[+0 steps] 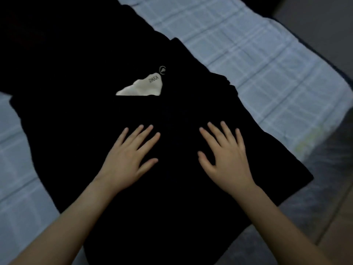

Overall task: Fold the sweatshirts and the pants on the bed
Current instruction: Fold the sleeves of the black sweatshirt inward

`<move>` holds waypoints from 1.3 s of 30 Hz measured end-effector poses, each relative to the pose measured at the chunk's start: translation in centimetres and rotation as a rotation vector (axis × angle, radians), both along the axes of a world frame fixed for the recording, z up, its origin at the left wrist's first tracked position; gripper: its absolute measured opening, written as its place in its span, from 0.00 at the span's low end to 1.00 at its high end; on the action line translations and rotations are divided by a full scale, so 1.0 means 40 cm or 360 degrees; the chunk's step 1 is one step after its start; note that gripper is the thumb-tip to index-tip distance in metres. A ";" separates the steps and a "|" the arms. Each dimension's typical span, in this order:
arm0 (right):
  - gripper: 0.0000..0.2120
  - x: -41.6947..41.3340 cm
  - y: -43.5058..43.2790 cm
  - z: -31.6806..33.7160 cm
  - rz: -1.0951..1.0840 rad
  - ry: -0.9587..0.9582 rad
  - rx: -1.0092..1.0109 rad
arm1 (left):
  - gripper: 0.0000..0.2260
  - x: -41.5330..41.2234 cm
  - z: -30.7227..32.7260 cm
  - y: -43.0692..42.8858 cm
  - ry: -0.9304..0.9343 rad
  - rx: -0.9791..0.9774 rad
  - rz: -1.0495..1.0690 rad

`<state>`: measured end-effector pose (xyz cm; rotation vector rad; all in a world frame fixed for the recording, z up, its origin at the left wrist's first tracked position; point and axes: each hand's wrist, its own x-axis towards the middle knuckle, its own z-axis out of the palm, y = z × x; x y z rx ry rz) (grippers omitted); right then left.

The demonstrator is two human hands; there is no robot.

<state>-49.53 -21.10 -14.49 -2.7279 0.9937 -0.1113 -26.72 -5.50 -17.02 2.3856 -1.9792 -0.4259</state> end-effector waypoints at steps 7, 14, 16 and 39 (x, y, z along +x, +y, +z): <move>0.22 -0.067 -0.039 -0.082 -0.0009 -0.0125 0.0268 | 0.26 -0.017 -0.044 -0.002 0.0432 -0.0177 0.0208; 0.23 -0.051 -0.054 -0.052 -0.0103 -0.0190 0.0237 | 0.24 -0.025 0.004 0.031 0.0549 -0.0056 0.0208; 0.19 -0.041 -0.068 -0.034 -0.0108 -0.0237 0.0160 | 0.24 -0.037 -0.005 0.035 0.0421 0.0039 0.0167; 0.26 0.384 -0.315 0.047 0.0463 -0.0208 0.0354 | 0.23 0.130 0.030 -0.137 0.0089 -0.0545 0.1125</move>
